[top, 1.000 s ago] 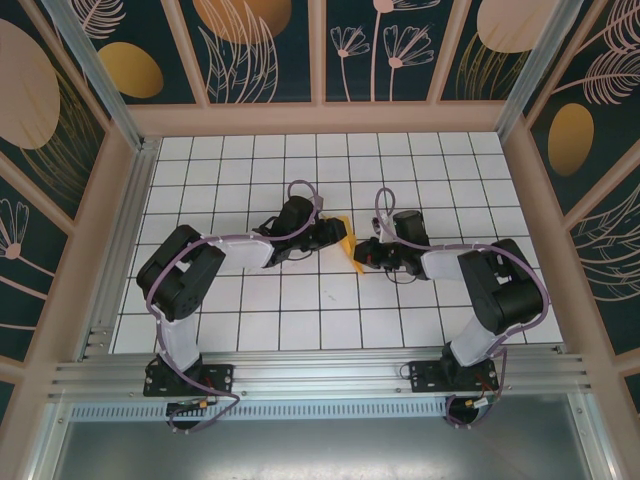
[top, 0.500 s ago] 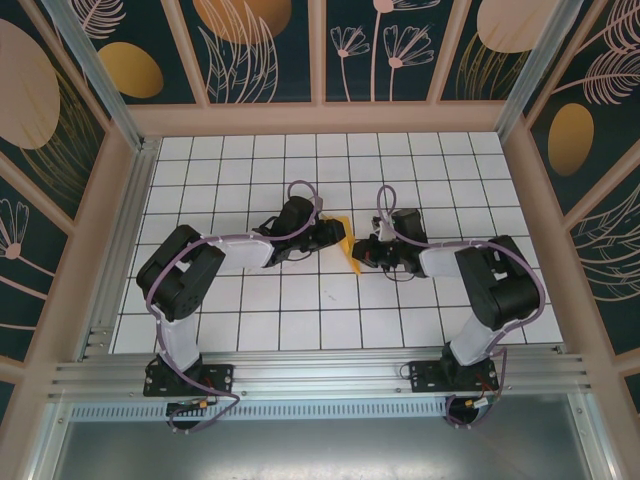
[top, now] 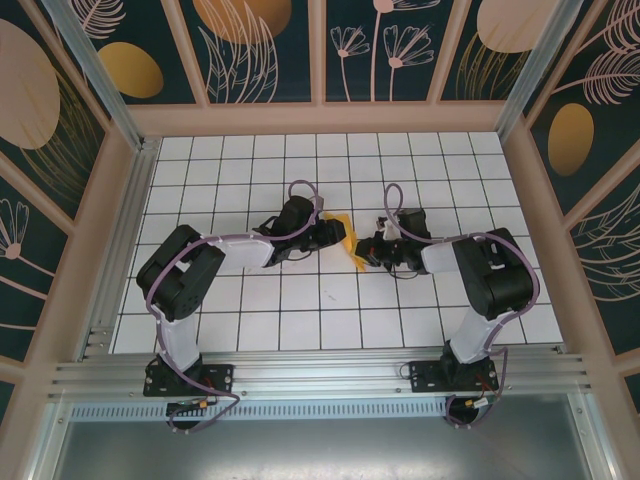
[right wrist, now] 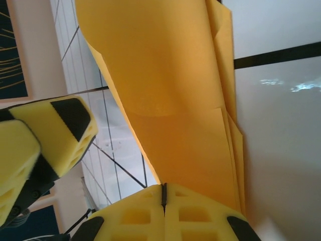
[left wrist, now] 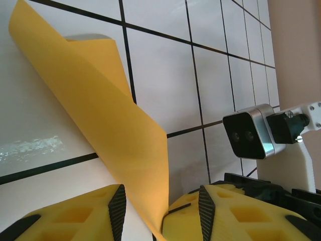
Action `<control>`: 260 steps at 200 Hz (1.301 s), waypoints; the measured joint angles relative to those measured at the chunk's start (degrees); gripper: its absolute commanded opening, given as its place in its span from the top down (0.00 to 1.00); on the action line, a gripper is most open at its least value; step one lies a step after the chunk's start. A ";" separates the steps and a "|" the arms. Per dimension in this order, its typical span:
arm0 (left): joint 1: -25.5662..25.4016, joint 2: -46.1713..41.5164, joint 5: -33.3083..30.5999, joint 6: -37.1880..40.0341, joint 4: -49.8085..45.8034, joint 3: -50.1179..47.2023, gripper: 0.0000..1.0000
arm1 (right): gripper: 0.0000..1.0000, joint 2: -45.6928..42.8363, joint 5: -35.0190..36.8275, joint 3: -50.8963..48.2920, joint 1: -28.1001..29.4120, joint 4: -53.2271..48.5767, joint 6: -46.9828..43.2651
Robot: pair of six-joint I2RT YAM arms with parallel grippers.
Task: Fold a paper plane with a square sheet of paper (pick it up from the middle)
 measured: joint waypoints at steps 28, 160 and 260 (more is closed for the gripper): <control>0.00 -1.05 -1.73 0.20 -0.04 -0.02 0.54 | 1.00 0.00 -1.40 0.00 0.00 1.36 1.29; 0.00 -6.73 -8.50 0.96 0.11 -3.80 0.53 | 1.00 1.90 -9.73 -2.43 -3.43 12.39 8.20; 0.00 -4.42 -5.31 0.81 1.60 -3.80 0.55 | 1.00 6.71 -10.38 -0.31 -4.31 7.19 3.10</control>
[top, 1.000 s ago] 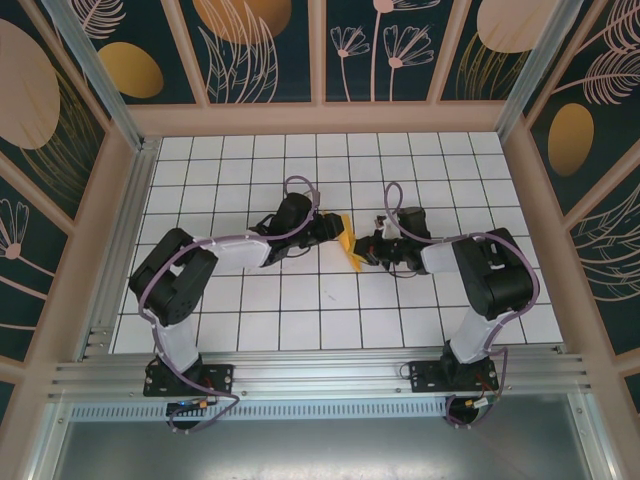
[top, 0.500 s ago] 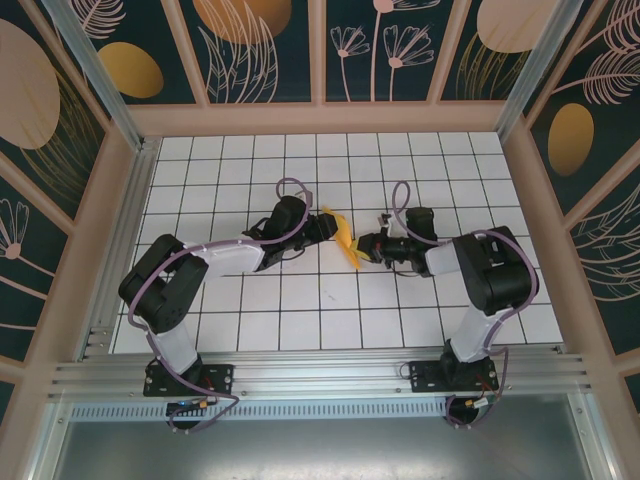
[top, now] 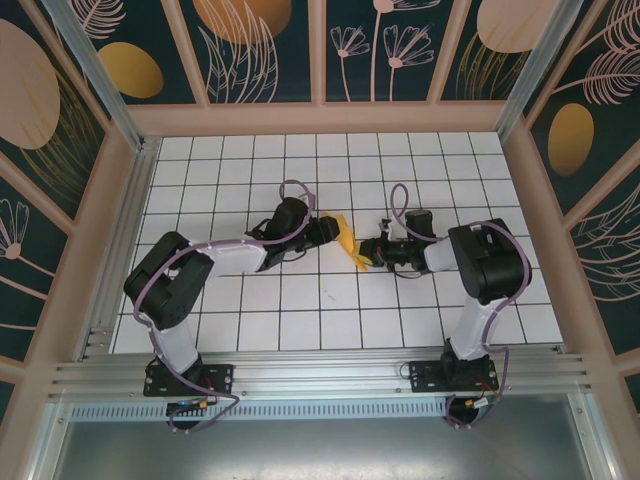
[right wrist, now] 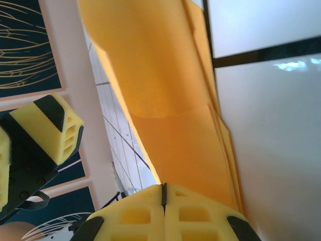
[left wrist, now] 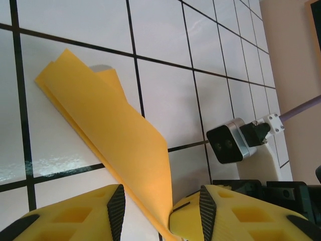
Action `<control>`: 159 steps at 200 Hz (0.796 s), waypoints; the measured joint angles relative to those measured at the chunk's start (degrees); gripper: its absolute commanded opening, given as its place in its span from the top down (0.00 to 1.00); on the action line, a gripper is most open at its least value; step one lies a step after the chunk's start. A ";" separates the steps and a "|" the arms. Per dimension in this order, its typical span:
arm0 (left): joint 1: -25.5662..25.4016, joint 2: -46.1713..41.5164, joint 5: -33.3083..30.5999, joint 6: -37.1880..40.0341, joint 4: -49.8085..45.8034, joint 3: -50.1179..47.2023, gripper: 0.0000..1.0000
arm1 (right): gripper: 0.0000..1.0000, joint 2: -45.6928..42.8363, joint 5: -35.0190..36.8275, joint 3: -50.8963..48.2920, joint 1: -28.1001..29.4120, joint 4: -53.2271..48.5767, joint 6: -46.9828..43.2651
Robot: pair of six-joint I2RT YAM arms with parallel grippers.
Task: Fold a paper plane with a square sheet of paper (pick it up from the middle)
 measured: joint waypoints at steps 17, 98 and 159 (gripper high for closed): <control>0.00 0.96 0.98 0.00 0.26 0.02 0.55 | 1.00 0.83 -0.04 0.42 0.00 -0.46 -0.50; 0.00 3.28 2.99 0.02 1.09 1.77 0.56 | 1.00 0.52 -0.59 0.98 0.52 -1.27 -0.59; 0.00 1.55 -0.70 0.48 0.20 1.86 0.55 | 1.00 -1.05 3.50 1.55 6.25 3.54 8.28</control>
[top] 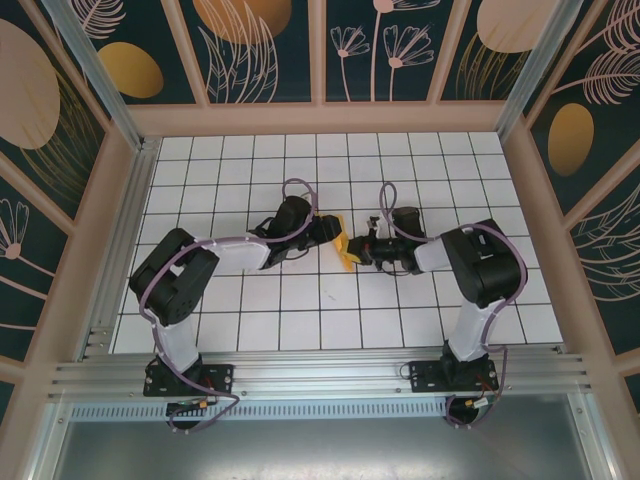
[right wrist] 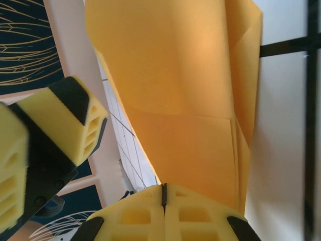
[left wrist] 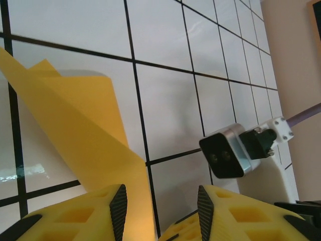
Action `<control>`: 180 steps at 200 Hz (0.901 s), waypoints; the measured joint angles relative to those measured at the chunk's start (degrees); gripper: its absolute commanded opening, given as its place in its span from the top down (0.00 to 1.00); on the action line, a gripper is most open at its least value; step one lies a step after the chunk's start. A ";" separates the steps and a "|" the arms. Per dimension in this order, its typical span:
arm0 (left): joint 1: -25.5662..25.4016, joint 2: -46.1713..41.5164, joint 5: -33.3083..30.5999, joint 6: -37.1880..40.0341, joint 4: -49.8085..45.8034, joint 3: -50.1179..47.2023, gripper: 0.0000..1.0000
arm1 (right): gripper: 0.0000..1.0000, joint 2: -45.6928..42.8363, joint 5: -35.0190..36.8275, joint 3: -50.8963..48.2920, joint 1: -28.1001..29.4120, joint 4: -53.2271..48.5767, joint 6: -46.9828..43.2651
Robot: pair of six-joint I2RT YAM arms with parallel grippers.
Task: Fold a paper plane with a square sheet of paper (pick it up from the middle)
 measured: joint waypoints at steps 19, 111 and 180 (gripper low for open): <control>0.00 -0.33 -0.59 0.55 -0.66 0.33 0.55 | 1.00 0.09 1.57 0.07 1.09 1.11 2.47; 0.00 3.06 -0.76 2.12 -1.92 3.58 0.54 | 1.00 3.76 3.26 0.09 0.31 6.12 6.40; 0.00 7.96 -0.79 2.12 -2.12 6.05 0.56 | 0.92 3.32 3.98 0.39 0.22 1.75 1.40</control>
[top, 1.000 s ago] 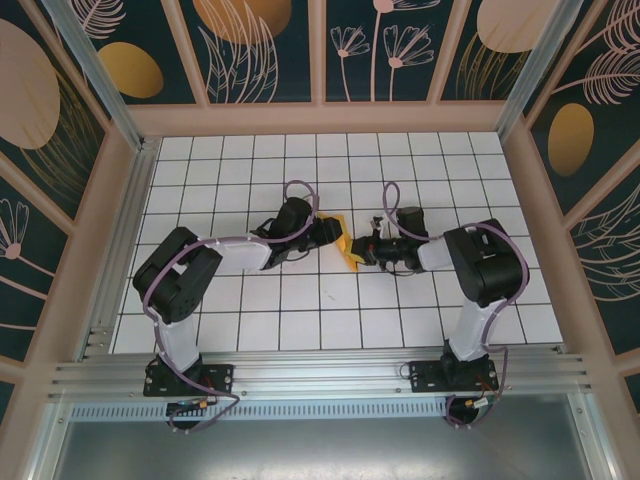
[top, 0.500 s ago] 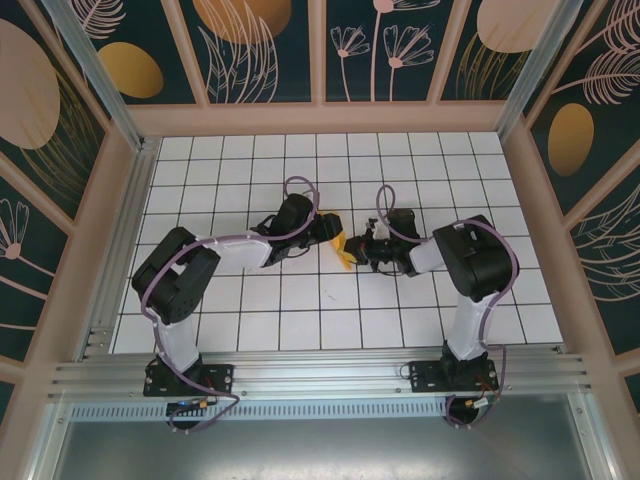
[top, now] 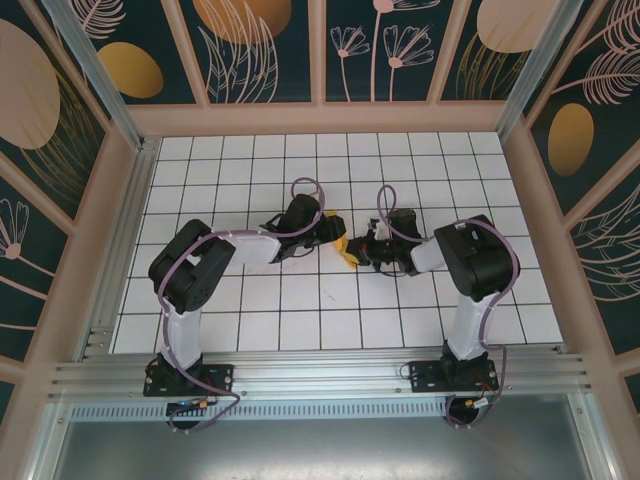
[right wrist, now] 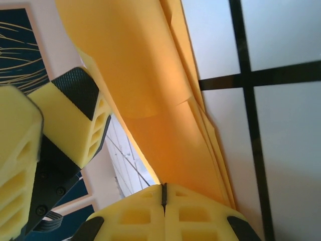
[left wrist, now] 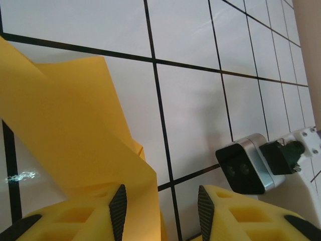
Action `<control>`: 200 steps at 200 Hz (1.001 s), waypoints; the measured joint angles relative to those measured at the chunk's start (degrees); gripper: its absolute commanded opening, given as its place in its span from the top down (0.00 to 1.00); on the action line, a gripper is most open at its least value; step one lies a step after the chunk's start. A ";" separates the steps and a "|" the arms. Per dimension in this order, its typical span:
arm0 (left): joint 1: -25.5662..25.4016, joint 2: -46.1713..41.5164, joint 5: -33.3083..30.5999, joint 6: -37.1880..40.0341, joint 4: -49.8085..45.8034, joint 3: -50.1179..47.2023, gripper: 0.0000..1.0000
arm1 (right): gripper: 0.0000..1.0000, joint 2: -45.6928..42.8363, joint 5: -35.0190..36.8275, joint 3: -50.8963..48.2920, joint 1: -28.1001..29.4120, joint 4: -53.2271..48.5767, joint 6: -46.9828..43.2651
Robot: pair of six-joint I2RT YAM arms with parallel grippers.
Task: Fold a paper plane with a square sheet of paper (pick it up from the middle)
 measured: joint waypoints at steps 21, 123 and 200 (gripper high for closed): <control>0.00 1.38 0.00 0.00 -0.04 1.03 0.56 | 0.83 -1.07 0.87 0.94 0.20 -3.10 -3.21; 0.00 1.57 -0.24 0.00 -0.09 1.77 0.56 | 0.61 -6.97 16.76 7.32 4.63 -25.53 -27.63; 0.00 1.57 -0.28 0.00 -0.09 2.10 0.56 | 0.68 -7.23 23.54 9.20 6.60 -29.49 -34.80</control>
